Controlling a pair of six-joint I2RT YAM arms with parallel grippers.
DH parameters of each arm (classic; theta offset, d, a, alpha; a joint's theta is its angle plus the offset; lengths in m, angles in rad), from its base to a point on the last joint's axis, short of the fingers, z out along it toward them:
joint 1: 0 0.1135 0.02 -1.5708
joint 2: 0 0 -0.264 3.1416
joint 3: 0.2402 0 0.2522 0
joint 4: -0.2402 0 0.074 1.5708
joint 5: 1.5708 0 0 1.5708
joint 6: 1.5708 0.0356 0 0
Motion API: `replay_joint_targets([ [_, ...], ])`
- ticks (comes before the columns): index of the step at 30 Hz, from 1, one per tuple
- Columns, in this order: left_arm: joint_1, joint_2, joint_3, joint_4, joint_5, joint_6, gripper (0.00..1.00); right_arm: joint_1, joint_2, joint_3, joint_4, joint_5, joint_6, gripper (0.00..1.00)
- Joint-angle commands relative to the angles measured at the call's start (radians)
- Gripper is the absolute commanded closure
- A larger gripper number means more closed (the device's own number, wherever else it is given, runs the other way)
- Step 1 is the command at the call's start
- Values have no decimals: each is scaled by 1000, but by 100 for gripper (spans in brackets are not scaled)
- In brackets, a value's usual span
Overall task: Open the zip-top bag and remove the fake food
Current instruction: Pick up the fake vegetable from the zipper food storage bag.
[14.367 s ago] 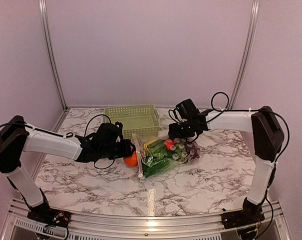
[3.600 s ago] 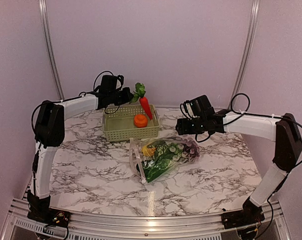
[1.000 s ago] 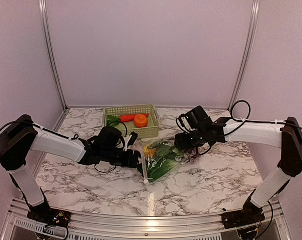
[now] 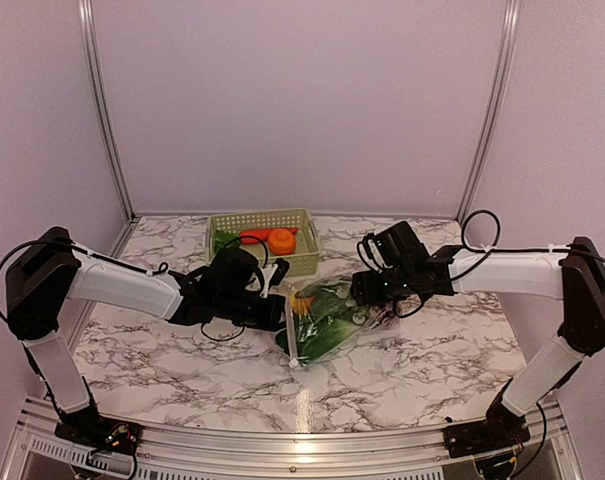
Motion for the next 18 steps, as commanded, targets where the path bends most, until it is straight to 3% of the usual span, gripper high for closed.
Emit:
replay_joint_targets([
  [1,-4,-92,11,-75,-94,22,100,-41,-11,-48,-15,4,26,27],
  [10,-2,-146,-9,-104,-153,29,100,-74,-26,-77,18,-13,37,27],
  [18,-1,-91,-6,-121,-160,33,100,-62,-85,-44,-21,2,13,24],
])
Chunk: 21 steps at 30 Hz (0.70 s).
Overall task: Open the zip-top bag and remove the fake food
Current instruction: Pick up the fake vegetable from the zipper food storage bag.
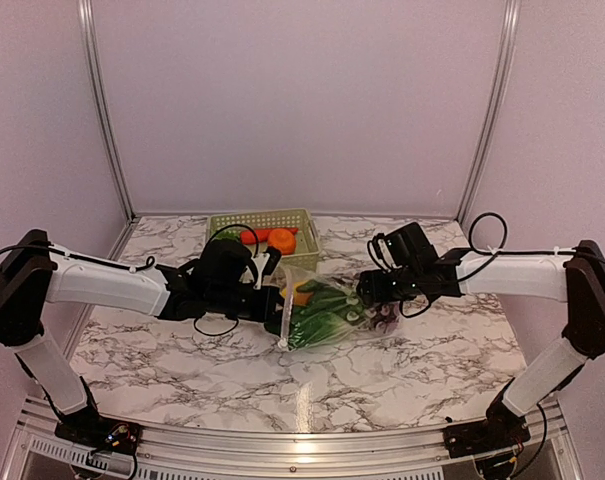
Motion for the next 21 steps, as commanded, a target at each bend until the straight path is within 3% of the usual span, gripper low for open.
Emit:
replay_joint_targets([
  [1,3,27,-4,-39,-26,13,100,-9,-70,15,-88,56,-8,22],
  [11,1,74,13,-17,22,19,100,-54,-213,-108,-103,6,25,16],
  [16,-3,43,4,8,28,55,68,-64,-222,-153,-53,-48,43,18],
  [21,-3,22,-5,33,46,106,57,-73,-198,-151,-43,-62,43,21],
])
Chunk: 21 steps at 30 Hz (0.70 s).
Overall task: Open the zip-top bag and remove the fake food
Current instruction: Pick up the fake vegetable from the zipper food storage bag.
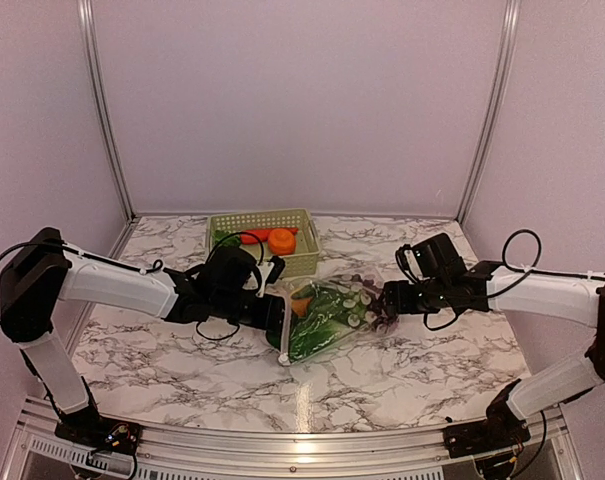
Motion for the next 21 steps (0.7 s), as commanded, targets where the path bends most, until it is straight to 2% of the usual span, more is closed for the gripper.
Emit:
replay_joint_targets([
  [1,-4,-44,-12,48,26,64,55,-15,17,14,30,-28,16,21],
  [5,-3,-66,-39,105,46,92,52,-15,39,19,35,-37,16,22],
  [8,-5,-46,-11,90,59,128,52,-15,54,23,38,-44,13,23],
  [15,-12,36,67,61,91,198,58,-15,62,36,35,-45,9,24],
  [21,-25,87,112,56,150,231,58,-15,62,45,29,-40,8,24],
])
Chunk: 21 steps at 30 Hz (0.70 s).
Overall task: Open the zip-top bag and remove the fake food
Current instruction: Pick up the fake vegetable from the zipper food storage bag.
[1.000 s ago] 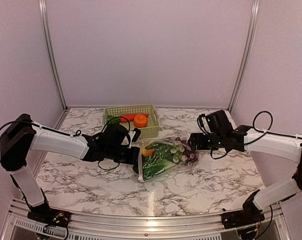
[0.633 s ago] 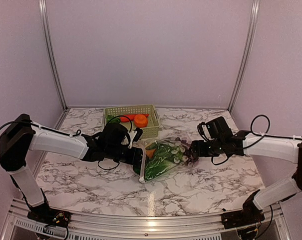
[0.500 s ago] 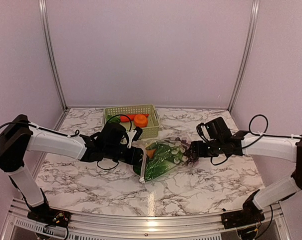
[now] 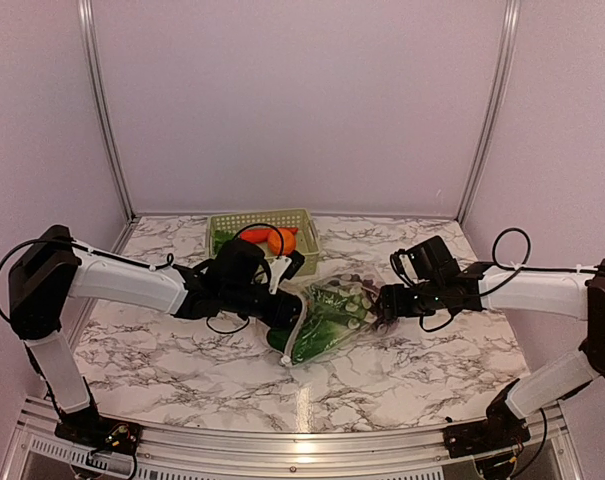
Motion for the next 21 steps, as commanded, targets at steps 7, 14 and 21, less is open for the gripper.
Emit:
replay_joint_targets([
  [7,-27,66,48,25,130,49,53,-10,6,71,-4,5,-5,23],
  [14,-26,43,-24,29,72,47,58,-10,7,95,-23,12,-18,22],
  [21,-28,32,-71,71,78,41,68,21,4,161,-54,21,-48,22],
])
